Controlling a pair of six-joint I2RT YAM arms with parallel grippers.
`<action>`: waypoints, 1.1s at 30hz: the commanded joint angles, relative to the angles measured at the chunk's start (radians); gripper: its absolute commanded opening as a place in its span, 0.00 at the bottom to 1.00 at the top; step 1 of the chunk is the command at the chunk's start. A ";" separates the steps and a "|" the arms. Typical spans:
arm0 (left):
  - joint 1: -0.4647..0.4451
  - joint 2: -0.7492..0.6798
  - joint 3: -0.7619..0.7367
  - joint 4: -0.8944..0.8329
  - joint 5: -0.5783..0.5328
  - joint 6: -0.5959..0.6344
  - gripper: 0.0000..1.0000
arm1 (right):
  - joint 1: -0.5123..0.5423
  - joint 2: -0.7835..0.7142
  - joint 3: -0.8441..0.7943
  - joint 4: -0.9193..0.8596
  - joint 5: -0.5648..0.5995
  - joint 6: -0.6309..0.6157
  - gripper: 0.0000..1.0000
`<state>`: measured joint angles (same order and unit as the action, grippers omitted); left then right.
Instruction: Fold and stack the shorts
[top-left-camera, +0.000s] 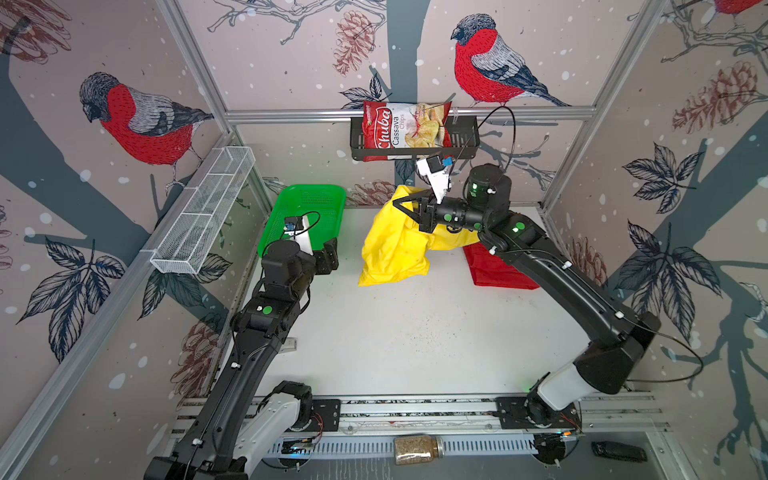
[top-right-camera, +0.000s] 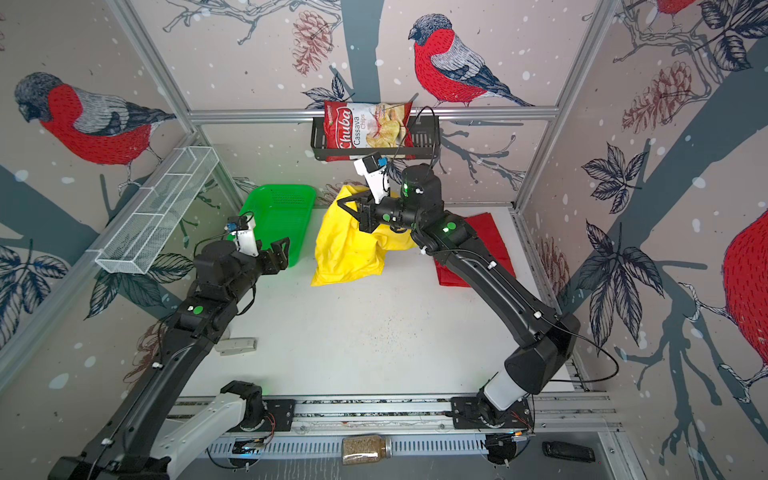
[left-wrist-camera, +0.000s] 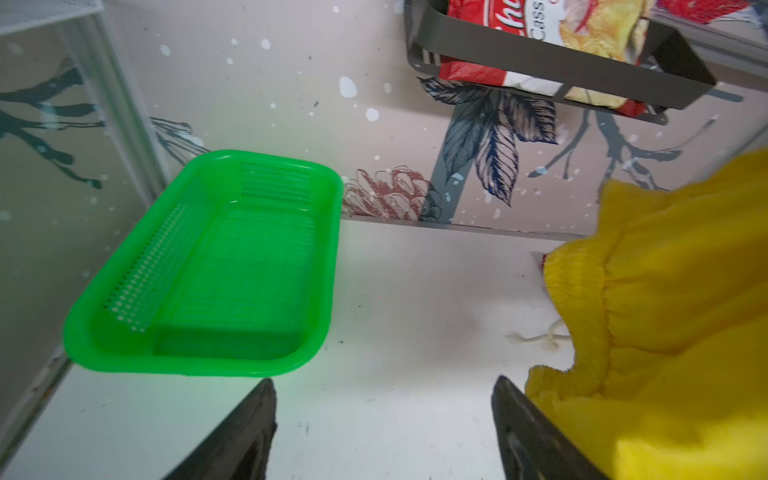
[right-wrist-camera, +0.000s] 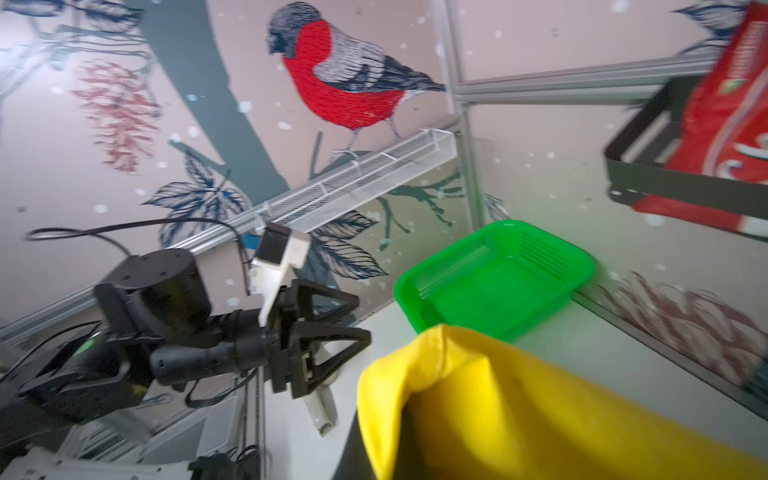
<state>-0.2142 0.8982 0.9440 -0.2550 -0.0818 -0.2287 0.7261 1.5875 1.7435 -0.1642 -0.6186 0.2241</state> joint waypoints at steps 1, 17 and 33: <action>0.001 -0.010 0.017 -0.056 -0.149 0.014 0.81 | -0.009 0.011 -0.038 0.141 -0.175 0.092 0.00; 0.001 0.054 -0.156 -0.026 -0.036 -0.041 0.81 | -0.102 -0.017 -0.293 -0.303 0.655 -0.018 0.60; 0.024 0.090 -0.373 0.141 0.109 -0.208 0.82 | 0.359 0.220 -0.302 -0.388 0.663 -0.168 0.72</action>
<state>-0.1932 0.9928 0.5983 -0.2138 -0.0708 -0.3962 1.0901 1.7641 1.4265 -0.5285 0.0387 0.0139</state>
